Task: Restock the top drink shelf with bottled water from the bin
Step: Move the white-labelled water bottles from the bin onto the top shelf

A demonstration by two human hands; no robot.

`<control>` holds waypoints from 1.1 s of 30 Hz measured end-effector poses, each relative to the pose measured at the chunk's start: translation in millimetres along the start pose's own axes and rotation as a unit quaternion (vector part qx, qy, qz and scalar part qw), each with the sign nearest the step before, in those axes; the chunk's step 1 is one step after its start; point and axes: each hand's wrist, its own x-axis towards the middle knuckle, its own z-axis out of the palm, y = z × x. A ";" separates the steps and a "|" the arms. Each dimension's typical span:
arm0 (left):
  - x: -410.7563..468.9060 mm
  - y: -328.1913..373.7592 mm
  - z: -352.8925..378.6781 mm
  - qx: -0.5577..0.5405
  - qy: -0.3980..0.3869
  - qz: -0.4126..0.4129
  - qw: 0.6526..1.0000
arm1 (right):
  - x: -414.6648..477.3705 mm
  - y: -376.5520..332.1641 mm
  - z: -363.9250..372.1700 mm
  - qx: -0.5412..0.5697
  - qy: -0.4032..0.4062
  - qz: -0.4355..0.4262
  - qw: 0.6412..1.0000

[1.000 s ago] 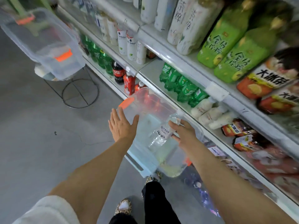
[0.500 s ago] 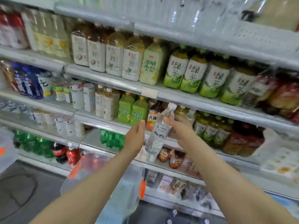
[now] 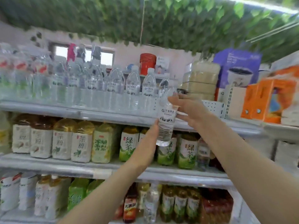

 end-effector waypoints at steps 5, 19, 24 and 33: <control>48.6 25.7 6.6 0.005 0.005 0.054 0.999 | 58.6 -36.8 -16.2 -0.007 -0.027 -0.030 0.999; 135.4 21.9 13.2 0.073 0.039 0.048 0.995 | 169.1 -19.2 -32.4 0.009 -0.045 -0.037 0.998; 143.3 18.0 11.8 0.091 0.046 0.025 0.994 | 186.7 -4.7 -30.3 0.028 -0.052 -0.032 0.998; 148.9 12.3 16.1 0.096 0.060 0.026 0.993 | 193.4 7.9 -22.9 0.015 -0.039 -0.034 0.999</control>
